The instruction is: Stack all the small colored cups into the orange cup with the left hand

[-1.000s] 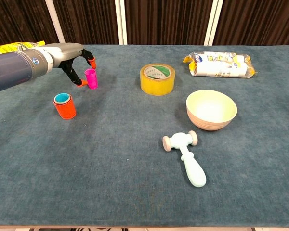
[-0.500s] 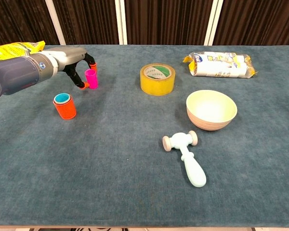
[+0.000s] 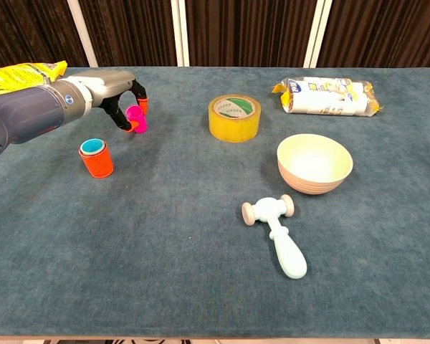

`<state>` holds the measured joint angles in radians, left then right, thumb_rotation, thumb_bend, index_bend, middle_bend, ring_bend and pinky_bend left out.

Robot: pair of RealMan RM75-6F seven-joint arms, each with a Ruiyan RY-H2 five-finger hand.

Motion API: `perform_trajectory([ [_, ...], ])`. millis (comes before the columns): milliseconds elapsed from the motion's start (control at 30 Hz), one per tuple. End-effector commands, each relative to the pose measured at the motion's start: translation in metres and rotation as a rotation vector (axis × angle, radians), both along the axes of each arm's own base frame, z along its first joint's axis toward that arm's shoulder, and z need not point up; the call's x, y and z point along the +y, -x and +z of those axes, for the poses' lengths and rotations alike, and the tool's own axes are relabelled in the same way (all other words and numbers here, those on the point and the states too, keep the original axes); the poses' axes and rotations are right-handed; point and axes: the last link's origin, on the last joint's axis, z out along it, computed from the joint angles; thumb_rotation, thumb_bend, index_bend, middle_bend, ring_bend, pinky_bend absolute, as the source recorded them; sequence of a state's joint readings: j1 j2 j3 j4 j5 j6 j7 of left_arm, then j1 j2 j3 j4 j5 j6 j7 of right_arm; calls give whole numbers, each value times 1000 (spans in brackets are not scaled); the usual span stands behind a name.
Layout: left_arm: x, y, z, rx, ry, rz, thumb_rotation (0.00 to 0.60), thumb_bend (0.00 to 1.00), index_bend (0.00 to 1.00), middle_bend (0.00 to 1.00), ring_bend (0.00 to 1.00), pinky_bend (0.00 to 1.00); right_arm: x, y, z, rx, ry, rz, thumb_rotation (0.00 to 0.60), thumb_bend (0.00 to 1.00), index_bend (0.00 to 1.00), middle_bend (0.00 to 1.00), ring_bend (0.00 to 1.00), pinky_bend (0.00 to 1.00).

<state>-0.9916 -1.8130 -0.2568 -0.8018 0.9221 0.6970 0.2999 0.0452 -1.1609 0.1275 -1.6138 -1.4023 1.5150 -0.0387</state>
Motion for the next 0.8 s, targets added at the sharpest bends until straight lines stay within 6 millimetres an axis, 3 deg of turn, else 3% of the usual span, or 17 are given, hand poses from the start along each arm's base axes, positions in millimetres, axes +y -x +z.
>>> perform_trajectory([
  [33,-1,0,1,11,-1,-9,600,378,467,264,0,0,0,0,0,-1,-1,-1,600,324,86,78,132,84],
  [233,0,-9,8,-5,-20,-34,600,385,471,264,0,0,0,0,1,-4,5,-2,600,324,86,78,132,84],
  [433,-3,-29,34,-29,-51,-112,600,382,465,267,0,0,0,1,2,-3,8,-7,600,324,86,78,132,84],
  [667,-30,-37,71,-30,-18,-178,600,383,465,264,0,0,0,0,1,-2,6,-6,600,324,86,78,132,85],
  [800,-63,-36,102,-42,48,-177,600,382,465,263,0,0,0,-1,0,-1,5,-6,600,325,85,78,132,85],
])
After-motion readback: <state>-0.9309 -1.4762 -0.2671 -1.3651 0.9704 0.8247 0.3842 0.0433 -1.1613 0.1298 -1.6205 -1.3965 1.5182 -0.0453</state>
